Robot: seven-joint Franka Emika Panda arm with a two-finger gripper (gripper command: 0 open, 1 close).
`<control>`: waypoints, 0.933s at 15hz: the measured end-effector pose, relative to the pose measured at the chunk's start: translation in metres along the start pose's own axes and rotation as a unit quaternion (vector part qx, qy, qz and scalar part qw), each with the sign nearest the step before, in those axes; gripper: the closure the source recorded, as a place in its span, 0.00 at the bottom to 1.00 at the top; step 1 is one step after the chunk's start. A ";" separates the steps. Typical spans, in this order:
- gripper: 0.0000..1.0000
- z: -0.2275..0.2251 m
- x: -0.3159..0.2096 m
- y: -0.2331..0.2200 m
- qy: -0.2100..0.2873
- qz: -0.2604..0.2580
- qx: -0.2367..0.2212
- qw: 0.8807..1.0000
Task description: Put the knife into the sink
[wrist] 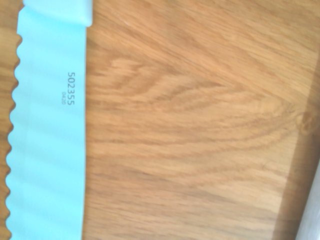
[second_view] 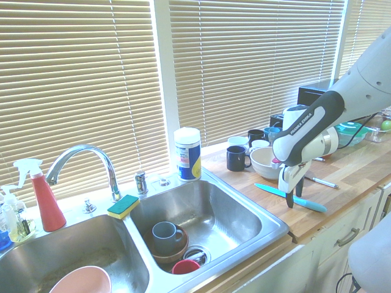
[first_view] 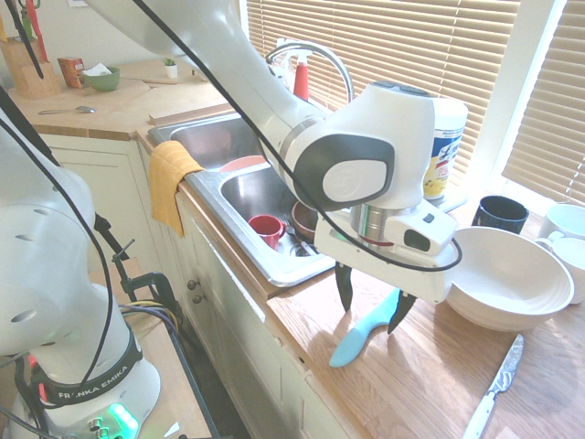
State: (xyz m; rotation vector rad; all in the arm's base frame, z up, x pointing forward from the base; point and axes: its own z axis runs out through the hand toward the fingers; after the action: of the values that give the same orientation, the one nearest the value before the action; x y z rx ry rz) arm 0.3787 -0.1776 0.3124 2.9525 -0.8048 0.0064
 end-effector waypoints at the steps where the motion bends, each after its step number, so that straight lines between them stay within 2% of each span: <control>1: 1.00 0.001 0.000 0.003 -0.001 0.004 0.003 1.000; 14: 1.00 0.000 0.001 0.006 -0.002 0.009 0.006 1.000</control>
State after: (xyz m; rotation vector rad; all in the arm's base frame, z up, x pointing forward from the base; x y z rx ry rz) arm 0.3765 -0.1834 0.3129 2.9567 -0.8348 0.0060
